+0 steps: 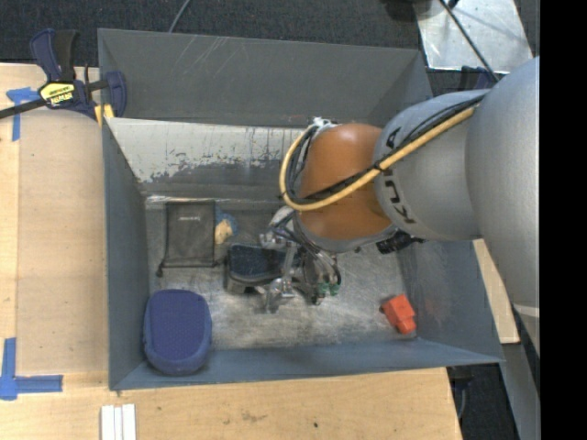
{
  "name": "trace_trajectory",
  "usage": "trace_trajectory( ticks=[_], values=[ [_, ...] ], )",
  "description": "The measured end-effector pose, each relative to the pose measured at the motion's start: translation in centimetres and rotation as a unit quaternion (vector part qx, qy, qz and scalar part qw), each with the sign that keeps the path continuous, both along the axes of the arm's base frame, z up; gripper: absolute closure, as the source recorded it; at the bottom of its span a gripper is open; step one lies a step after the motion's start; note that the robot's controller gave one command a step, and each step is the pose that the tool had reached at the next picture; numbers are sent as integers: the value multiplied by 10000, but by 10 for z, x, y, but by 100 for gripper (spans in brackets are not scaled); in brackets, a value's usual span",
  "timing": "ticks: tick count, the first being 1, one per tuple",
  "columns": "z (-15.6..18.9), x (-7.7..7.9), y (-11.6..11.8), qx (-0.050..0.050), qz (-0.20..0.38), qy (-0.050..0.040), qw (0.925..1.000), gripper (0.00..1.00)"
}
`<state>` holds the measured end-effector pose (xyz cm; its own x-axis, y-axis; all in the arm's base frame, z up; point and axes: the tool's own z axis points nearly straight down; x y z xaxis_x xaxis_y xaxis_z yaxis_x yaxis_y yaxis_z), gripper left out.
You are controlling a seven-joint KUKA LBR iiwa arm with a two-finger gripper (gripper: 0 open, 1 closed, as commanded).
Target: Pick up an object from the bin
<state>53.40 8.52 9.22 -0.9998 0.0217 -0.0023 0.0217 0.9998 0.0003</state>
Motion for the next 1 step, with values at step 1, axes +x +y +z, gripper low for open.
trace_trajectory(
  ticks=[1],
  values=[
    [4,3,-1,3,-6,-30,10000,100]
  ],
)
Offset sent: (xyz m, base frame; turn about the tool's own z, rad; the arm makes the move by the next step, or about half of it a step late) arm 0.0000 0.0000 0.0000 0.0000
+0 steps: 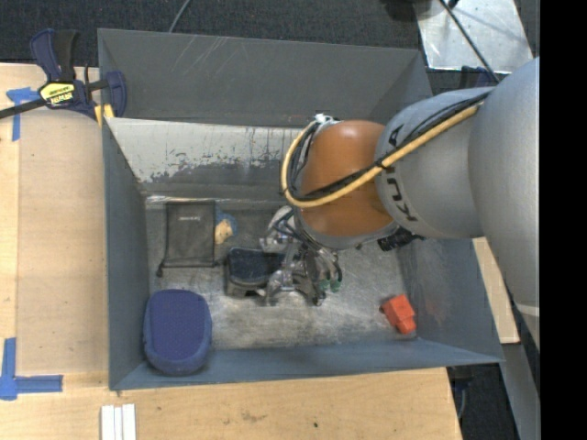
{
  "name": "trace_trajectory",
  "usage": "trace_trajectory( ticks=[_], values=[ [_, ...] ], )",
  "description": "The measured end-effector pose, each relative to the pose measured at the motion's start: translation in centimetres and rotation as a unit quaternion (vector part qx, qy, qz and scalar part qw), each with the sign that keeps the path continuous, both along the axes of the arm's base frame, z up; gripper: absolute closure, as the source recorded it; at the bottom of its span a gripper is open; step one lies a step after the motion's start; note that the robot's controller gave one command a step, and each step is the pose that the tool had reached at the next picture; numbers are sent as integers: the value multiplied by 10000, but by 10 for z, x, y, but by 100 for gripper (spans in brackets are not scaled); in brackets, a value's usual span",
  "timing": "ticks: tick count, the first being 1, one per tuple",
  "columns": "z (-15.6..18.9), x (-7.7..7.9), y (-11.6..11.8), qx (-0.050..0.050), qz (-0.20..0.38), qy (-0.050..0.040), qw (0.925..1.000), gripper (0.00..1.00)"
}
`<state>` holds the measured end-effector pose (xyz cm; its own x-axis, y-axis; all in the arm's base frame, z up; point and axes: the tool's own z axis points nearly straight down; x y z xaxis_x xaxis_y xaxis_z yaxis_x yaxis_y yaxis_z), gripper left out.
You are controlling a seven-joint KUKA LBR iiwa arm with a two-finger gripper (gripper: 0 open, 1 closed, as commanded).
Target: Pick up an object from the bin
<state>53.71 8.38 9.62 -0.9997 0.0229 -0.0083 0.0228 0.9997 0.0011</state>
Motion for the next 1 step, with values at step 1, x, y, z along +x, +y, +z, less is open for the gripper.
trace_trajectory(
  ticks=[1],
  values=[
    [118,2,22,-9,982,29,9952,100]
  ],
)
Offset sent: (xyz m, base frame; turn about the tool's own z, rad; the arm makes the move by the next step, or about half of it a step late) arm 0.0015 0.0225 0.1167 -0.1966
